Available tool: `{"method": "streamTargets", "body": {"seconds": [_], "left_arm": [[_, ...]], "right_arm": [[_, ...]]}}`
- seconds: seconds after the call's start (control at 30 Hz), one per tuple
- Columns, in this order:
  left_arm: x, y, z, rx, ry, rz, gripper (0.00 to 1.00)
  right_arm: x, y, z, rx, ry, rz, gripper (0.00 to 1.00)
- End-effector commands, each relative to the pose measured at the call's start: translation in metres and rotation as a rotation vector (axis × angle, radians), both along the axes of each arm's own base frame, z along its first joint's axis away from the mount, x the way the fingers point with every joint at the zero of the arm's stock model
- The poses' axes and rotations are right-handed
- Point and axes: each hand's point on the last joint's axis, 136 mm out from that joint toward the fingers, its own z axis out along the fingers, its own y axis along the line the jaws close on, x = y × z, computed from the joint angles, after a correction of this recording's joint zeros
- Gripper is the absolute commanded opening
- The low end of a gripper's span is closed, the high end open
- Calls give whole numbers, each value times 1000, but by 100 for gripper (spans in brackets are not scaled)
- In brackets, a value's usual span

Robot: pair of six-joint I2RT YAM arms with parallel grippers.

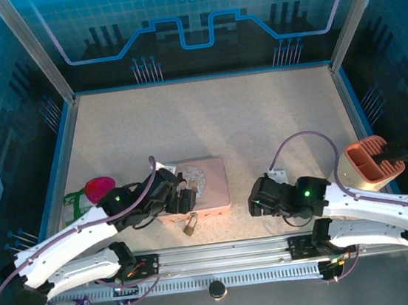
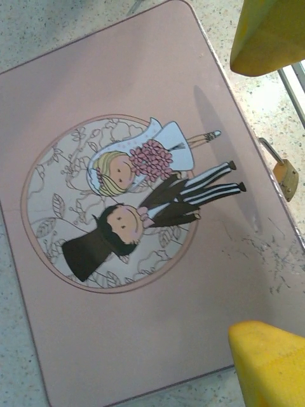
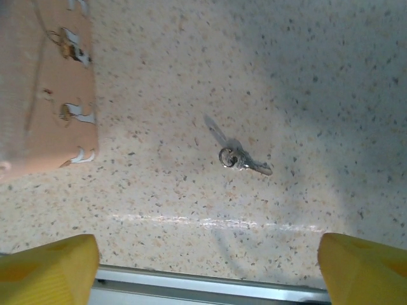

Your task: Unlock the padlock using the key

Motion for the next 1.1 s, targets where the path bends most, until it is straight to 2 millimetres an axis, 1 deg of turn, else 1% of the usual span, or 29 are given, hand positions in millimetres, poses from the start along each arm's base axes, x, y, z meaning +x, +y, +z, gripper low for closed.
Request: {"method": "streamTargets", "body": {"seconds": [0.0,0.07,0.1,0.17,0.3,0.4,0.47,0.67,0.83,1.07], "left_arm": [[4,1,7,-68,-58,40,99],[7,1,10,-84,-91,45,99],[9,1,11,-88,-105,47,99],[12,3,12,-92,-132,57,99],[16,2,12,-117,-165,64,99],[17,0,11,-125,-174,63,99],[18,0,11,-120,-178,66,99],[18,3,11,-117,-184,71,99],[18,4,9,-118,-184,75,99],[16,6,11,-126,-185,78,99]], "right_arm": [[-7,-2,-20,-12,57,-58,82],[-5,7,-29,30,86,-49,74],[-4,8,-32,41,105,-53,70],[0,7,-36,52,145,-60,61],[6,3,-41,23,177,-53,51],[8,6,-48,-11,212,-27,48],[10,7,-53,-52,241,-10,44],[16,11,-63,-167,302,41,35],[21,8,-70,-244,319,64,32],[28,1,-74,-326,331,78,28]]}}
